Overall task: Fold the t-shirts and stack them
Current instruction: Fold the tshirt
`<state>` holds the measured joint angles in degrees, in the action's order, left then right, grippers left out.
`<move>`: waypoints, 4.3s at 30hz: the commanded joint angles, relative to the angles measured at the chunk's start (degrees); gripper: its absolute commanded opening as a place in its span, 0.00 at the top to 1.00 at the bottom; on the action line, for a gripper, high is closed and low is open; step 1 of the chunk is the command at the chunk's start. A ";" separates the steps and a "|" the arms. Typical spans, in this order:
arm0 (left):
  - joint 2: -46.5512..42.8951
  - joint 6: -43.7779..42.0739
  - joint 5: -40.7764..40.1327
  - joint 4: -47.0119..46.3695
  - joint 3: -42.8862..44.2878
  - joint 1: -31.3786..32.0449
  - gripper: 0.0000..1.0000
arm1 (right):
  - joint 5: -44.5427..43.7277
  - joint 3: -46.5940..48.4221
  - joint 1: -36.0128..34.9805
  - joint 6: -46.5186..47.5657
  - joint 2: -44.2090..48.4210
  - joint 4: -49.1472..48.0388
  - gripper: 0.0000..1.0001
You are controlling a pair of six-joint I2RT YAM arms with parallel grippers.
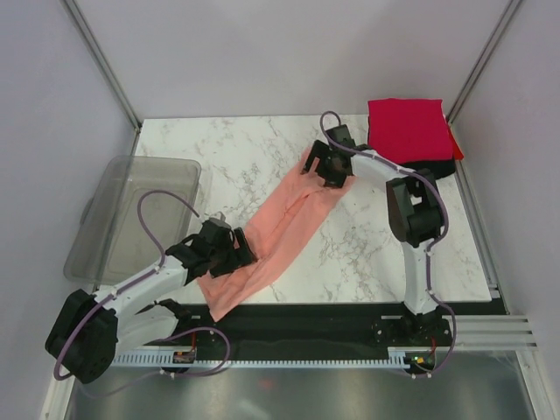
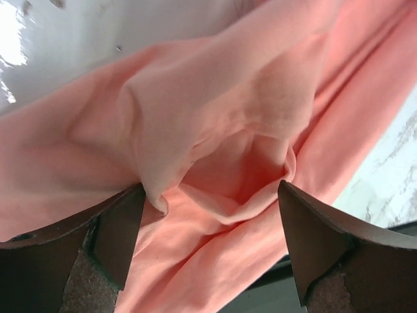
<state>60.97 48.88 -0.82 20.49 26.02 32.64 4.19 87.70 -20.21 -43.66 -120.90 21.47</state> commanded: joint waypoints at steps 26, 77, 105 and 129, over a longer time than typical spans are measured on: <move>7.86 17.04 1.28 4.62 19.13 27.12 0.07 | 21.22 40.19 3.16 2.25 -22.65 -12.17 0.02; -9.48 15.72 4.23 -2.54 -11.16 12.62 0.76 | -10.07 -67.84 -49.05 -31.23 39.95 -42.66 0.66; -0.44 6.77 -10.61 25.22 30.13 16.15 0.98 | -29.67 -22.95 -40.03 -7.95 40.31 18.86 1.00; 42.19 -12.49 5.39 17.21 60.10 -9.96 0.98 | -19.66 9.85 -15.22 19.49 9.82 18.43 1.00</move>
<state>99.94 40.97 3.29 39.07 81.10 24.23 -15.70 93.25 -37.74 -27.55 -109.16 40.14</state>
